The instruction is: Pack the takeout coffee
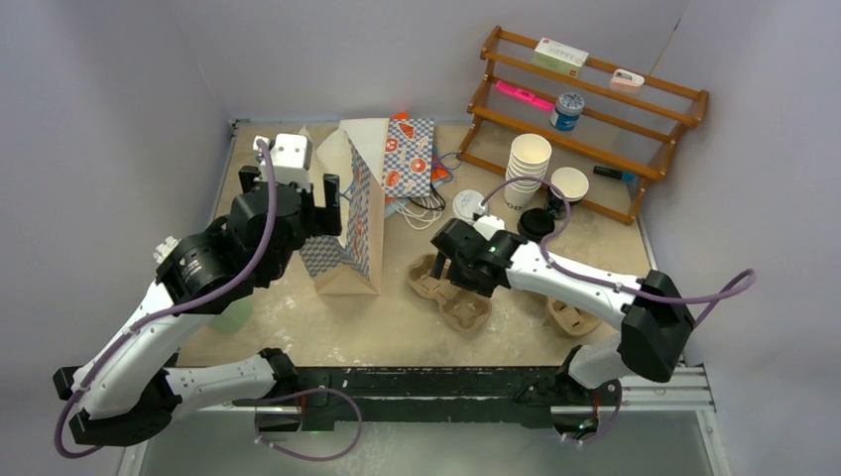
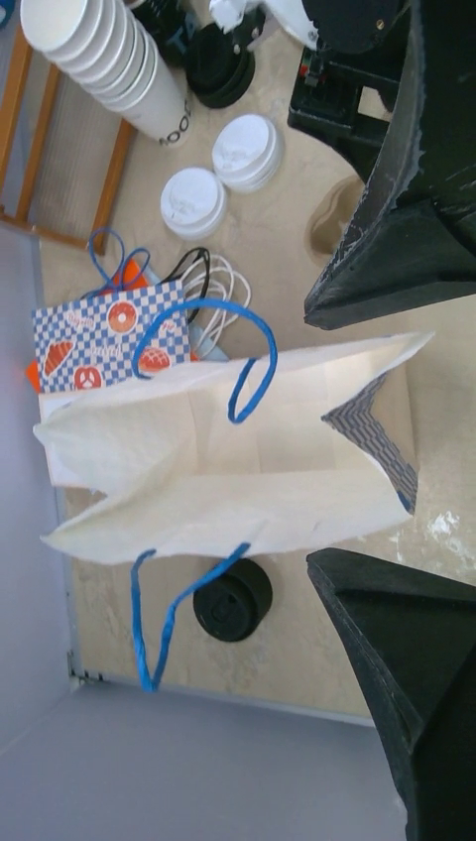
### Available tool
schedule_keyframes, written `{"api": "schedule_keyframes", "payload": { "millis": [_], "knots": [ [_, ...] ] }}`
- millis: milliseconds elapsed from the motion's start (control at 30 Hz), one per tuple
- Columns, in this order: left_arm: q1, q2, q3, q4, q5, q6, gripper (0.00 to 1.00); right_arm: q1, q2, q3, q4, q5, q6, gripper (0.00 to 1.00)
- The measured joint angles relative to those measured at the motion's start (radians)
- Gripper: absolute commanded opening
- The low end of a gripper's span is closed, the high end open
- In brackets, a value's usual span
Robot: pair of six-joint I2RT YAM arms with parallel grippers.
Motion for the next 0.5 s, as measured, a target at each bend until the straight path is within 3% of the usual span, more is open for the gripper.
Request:
{"api": "schedule_keyframes", "payload": {
  "millis": [233,500],
  "knots": [
    [0.0,-0.058,-0.035,0.0,-0.088,0.001,0.87,0.0,0.145,0.091,-0.075,0.021,0.217,0.86],
    [0.0,-0.062,-0.047,0.023,-0.121,0.02,0.87,0.0,0.186,0.098,-0.127,0.071,0.385,0.87]
  ]
}}
